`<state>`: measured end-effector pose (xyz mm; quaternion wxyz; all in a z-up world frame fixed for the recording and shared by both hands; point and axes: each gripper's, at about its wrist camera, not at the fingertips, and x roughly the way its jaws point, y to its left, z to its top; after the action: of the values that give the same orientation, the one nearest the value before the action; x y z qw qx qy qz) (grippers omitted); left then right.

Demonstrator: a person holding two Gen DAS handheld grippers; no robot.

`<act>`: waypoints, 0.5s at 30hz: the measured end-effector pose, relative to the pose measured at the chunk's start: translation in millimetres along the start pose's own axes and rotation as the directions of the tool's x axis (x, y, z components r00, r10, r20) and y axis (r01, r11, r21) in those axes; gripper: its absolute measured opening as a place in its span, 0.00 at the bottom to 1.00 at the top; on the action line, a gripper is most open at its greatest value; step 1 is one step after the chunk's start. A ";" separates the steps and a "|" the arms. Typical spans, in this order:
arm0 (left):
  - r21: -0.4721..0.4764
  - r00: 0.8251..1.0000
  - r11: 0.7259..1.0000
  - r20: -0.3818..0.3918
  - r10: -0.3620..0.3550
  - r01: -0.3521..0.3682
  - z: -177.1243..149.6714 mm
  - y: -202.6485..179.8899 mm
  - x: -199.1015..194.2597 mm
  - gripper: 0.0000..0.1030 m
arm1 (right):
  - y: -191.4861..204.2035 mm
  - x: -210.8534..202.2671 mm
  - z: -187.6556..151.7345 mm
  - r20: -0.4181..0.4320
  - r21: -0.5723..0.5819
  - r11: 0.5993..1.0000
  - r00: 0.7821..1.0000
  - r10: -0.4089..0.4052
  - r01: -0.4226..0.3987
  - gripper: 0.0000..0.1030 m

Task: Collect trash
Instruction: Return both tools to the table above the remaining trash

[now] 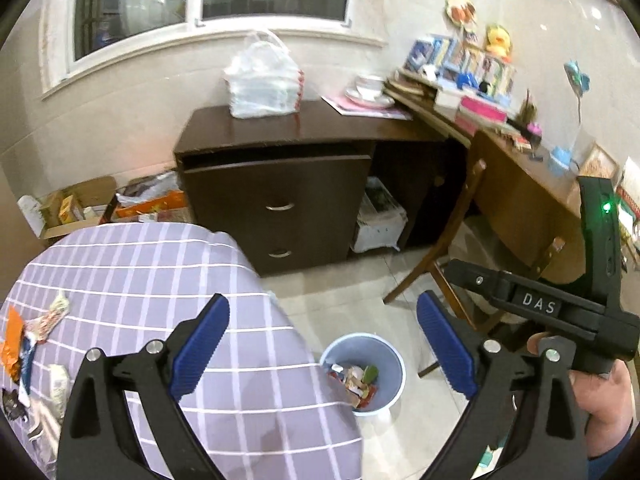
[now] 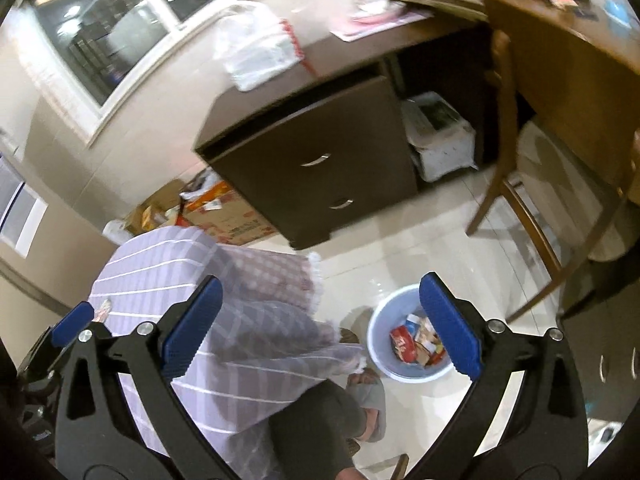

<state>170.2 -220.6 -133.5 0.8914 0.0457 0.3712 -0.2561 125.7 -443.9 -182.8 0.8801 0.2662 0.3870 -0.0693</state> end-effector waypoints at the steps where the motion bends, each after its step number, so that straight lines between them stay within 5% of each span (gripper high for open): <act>1: -0.008 1.000 1.000 0.008 0.005 -0.005 -0.4 5.1 -5.4 0.90 | 11.9 -2.7 -0.3 0.002 -0.023 1.000 1.000 0.013 -0.013 0.94; 15: -0.171 0.980 0.973 0.095 0.174 -0.156 -28.7 100.7 -85.6 0.91 | 137.7 -12.4 -27.3 -0.041 -0.262 0.954 0.989 0.140 -0.145 0.94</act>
<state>150.5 -89.6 -106.5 0.9293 -0.0109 0.3363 -0.1521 144.7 -313.8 -132.0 0.9060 0.1746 0.3823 0.0494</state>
